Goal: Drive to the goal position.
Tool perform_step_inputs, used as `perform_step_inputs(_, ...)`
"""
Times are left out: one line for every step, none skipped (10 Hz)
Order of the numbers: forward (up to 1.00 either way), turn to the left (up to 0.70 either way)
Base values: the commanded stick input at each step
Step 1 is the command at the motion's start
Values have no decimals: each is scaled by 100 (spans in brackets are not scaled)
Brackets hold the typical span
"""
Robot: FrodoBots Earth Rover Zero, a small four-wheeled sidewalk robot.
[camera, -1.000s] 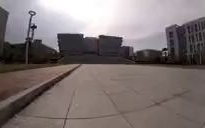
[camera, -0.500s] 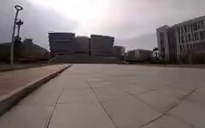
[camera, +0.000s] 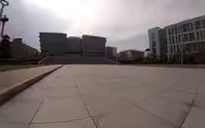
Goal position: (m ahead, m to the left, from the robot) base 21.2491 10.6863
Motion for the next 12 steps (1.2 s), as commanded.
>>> perform_step_inputs(100, 19)
perform_step_inputs(100, 27)
perform_step_inputs(100, 27)
perform_step_inputs(100, 27)
perform_step_inputs(100, 27)
perform_step_inputs(100, 27)
perform_step_inputs(100, 27)
perform_step_inputs(100, 27)
perform_step_inputs(100, 7)
perform_step_inputs(100, 0)
perform_step_inputs(100, 0)
perform_step_inputs(100, 0)
